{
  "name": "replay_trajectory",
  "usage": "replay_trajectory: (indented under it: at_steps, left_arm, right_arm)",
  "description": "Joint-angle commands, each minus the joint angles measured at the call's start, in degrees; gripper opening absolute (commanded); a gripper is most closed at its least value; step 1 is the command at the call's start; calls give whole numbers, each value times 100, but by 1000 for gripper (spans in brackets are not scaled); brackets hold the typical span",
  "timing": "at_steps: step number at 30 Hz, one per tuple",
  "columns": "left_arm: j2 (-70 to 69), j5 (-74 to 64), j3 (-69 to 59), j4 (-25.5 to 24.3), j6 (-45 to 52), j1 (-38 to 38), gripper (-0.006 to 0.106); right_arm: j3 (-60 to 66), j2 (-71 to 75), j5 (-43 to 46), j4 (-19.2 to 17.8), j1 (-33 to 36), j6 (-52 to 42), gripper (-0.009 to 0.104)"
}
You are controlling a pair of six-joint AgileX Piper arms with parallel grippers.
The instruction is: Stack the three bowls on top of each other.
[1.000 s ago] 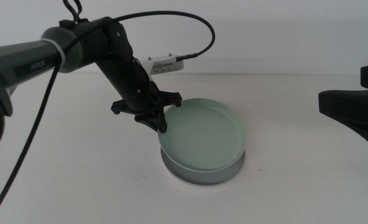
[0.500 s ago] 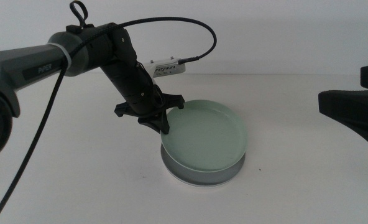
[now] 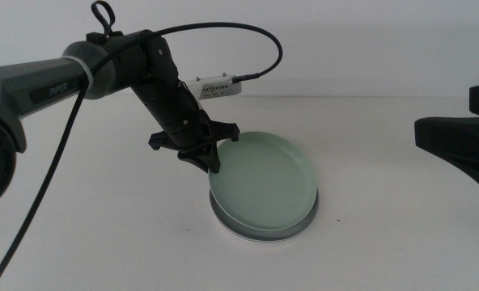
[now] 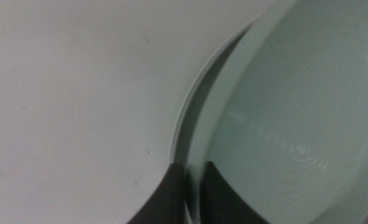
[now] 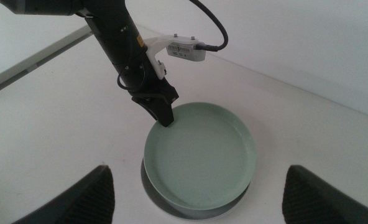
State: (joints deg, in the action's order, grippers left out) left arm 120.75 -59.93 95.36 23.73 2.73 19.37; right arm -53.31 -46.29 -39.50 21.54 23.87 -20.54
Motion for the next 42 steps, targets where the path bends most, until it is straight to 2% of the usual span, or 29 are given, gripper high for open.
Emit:
replay_trajectory:
  at_steps: [1,3,7,15,19,25,33,42]
  left_arm:
    - [1,36,26,-65,-1,6,12]
    - [1,25,26,-74,-1,6,19]
    - [1,25,26,-74,-1,6,42]
    - [-12,-623,227,-174,-22,-62,94]
    - [-339,-904,481,-493,-174,-354,94]
    - [-1969,-502,58,-983,-174,-1001,94]
    - [-4779,1466,-2437,-1002,47,-1342,94]
    - [-6586,2649,-4406,-1037,341,-1354,94]
  right_arm:
    - [26,22,21,5,7,-9,93]
    - [26,22,21,5,7,-9,93]
    - [26,22,21,5,7,-9,93]
    - [26,22,21,5,7,-9,93]
    - [26,22,21,5,7,17,93]
    - [26,22,21,5,7,17,93]
    - [26,22,21,5,7,17,93]
    - [26,22,21,5,7,17,93]
